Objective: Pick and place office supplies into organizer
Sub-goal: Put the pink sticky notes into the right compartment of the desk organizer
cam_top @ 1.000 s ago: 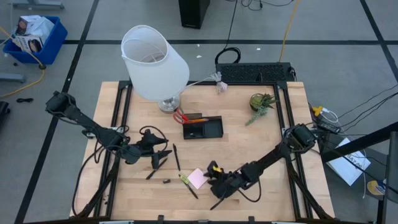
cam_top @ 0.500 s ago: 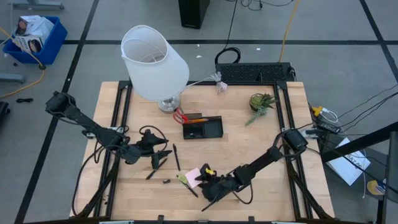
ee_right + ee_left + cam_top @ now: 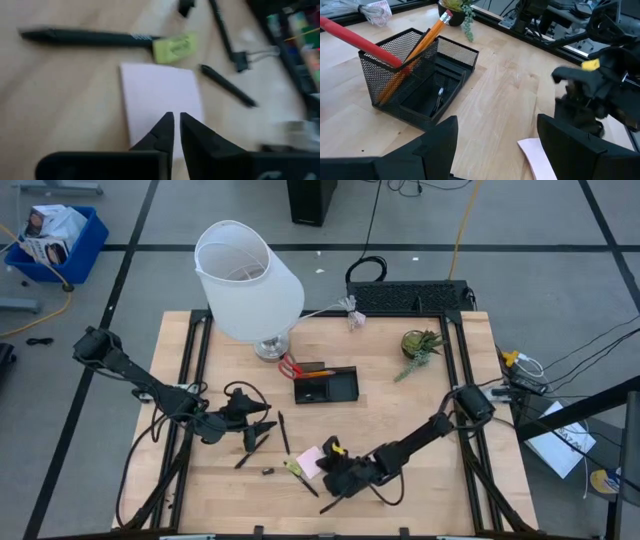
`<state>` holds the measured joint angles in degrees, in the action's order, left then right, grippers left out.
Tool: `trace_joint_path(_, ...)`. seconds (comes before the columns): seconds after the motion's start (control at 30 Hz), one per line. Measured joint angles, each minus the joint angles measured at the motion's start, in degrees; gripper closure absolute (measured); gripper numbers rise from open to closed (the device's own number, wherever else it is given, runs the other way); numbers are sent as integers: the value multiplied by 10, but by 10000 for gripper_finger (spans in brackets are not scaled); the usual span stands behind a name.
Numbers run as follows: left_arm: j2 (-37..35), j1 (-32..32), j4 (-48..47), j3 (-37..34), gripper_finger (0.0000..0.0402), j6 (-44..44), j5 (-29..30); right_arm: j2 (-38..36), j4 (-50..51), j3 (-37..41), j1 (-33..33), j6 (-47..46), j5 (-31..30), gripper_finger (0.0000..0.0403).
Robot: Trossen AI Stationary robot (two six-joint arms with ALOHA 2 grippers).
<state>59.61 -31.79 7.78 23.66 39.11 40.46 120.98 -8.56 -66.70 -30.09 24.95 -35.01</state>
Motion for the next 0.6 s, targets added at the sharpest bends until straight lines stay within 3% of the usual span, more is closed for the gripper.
trace_joint_path(0.13,0,0,0,0,128,-2,0,-36,4,3,-24,19,-47,354)
trace_joint_path(0.3,0,0,-2,0,128,-1,0,-68,15,2,-37,-44,-8,297)
trace_joint_path(0.47,0,0,-1,0,128,-1,0,-44,30,3,-25,-73,34,230)
trace_joint_path(0.6,0,0,3,0,128,0,0,-34,23,1,-16,-65,49,198)
